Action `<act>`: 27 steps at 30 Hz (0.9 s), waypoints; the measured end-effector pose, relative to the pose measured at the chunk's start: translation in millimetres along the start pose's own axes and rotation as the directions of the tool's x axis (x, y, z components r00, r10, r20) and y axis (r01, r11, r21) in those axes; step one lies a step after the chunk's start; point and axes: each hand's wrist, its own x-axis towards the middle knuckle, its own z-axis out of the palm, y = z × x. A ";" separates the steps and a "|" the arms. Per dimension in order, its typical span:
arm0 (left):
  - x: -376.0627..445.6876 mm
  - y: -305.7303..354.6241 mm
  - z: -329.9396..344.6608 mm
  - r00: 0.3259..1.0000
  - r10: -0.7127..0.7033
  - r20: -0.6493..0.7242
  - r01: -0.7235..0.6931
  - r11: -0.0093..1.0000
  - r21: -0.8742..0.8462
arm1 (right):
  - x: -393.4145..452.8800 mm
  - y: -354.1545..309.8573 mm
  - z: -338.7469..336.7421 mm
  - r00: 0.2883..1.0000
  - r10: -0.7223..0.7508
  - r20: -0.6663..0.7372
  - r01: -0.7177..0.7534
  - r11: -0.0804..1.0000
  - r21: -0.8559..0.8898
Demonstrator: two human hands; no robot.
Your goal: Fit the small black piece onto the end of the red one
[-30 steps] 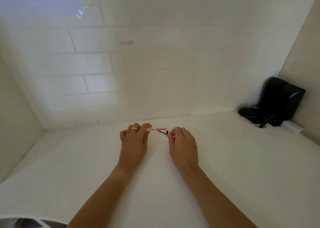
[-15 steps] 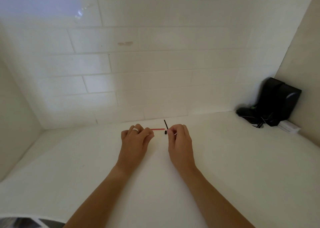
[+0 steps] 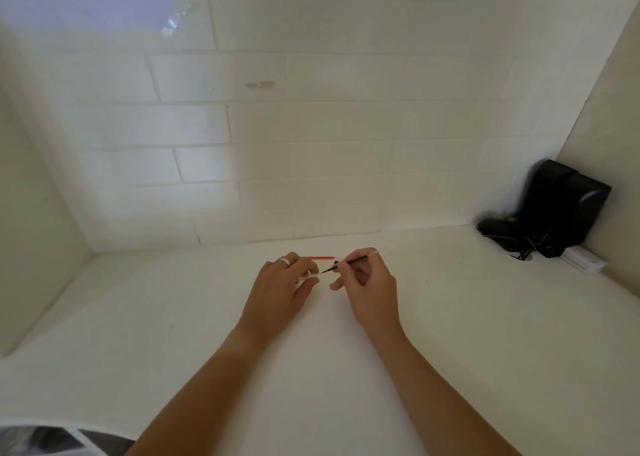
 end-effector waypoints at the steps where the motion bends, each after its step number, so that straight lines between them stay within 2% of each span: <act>1: 0.3 0.0 -0.1 1.000 0.000 0.004 0.000 1.000 -0.011 | 0.1 0.0 -0.6 1.000 0.011 0.004 -0.011 1.000 0.018; 8: 0.9 1.2 -0.9 1.000 0.021 0.006 -0.021 0.999 -0.044 | 2.2 0.2 -1.0 0.997 0.055 0.054 -0.057 0.998 0.039; 12: 0.9 3.6 -2.0 0.999 0.049 -0.001 -0.049 0.997 -0.056 | 2.5 0.3 1.4 0.989 0.058 0.136 -0.055 0.998 -0.021; 15: 1.5 2.2 -1.5 0.999 0.038 -0.011 -0.039 0.998 -0.052 | 2.2 0.9 3.0 0.996 0.067 0.064 -0.064 0.997 -0.054; 19: 1.0 2.6 -1.0 1.000 0.021 -0.021 -0.022 0.998 -0.050 | 5.1 3.9 -1.8 0.990 0.107 -0.089 -0.102 0.993 0.065; 24: 1.1 3.9 -2.4 0.999 0.042 -0.018 -0.043 0.996 -0.072 | 5.0 7.3 1.8 0.993 0.053 0.106 -0.045 0.996 -0.082; 27: 1.2 3.4 -2.0 0.999 0.034 -0.021 -0.036 0.995 -0.092 | 4.1 7.0 4.4 0.999 0.036 0.021 -0.034 0.992 -0.124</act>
